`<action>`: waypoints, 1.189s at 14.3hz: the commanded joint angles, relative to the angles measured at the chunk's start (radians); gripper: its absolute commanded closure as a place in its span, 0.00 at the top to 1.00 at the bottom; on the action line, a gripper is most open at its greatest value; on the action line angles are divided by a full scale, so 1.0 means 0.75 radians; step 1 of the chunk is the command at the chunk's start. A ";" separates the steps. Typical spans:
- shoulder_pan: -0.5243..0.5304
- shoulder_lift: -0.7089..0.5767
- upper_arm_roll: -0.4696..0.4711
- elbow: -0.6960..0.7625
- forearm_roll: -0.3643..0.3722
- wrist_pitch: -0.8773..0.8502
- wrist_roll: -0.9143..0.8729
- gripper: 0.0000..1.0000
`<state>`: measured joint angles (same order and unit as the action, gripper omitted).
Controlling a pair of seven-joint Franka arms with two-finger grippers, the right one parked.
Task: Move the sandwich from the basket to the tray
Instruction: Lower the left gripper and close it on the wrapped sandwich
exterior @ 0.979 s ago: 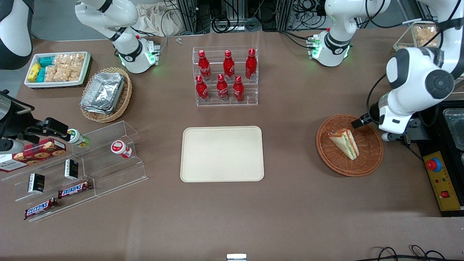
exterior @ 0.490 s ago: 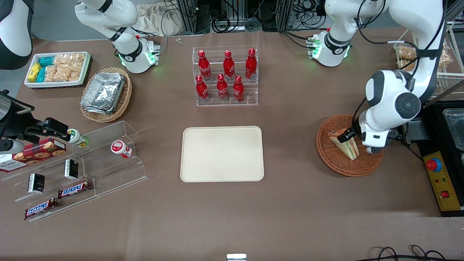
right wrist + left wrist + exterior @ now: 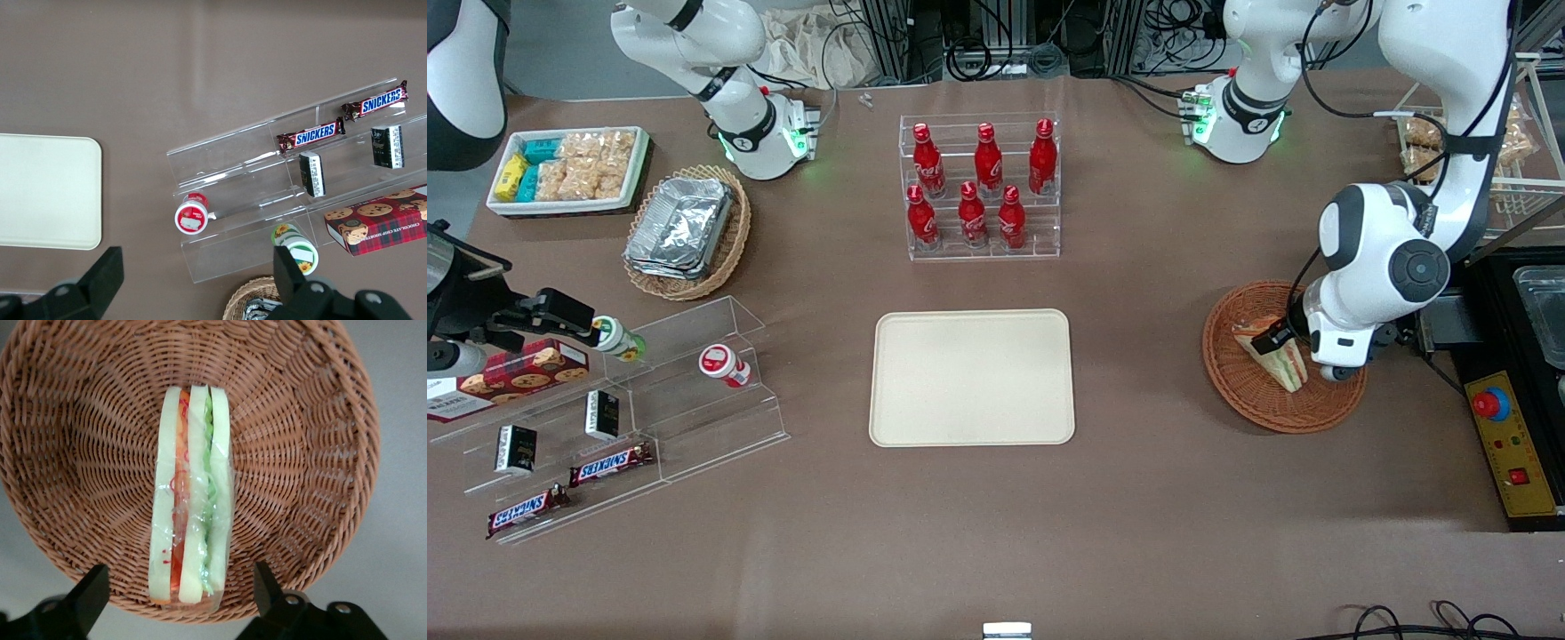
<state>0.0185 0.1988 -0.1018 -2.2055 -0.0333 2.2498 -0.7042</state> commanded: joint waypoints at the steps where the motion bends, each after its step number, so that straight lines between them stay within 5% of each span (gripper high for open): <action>1: -0.002 0.034 0.001 -0.003 0.008 0.068 -0.037 0.88; 3: -0.002 0.058 0.003 -0.001 0.008 0.082 -0.037 0.69; 8: 0.000 0.042 0.003 0.018 0.014 0.052 -0.067 0.01; 12: -0.006 -0.040 0.001 0.134 0.016 -0.213 -0.069 0.00; 17: -0.010 -0.063 -0.014 0.549 0.010 -0.761 -0.065 0.00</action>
<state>0.0182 0.1454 -0.1082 -1.9228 -0.0324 1.8170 -0.7341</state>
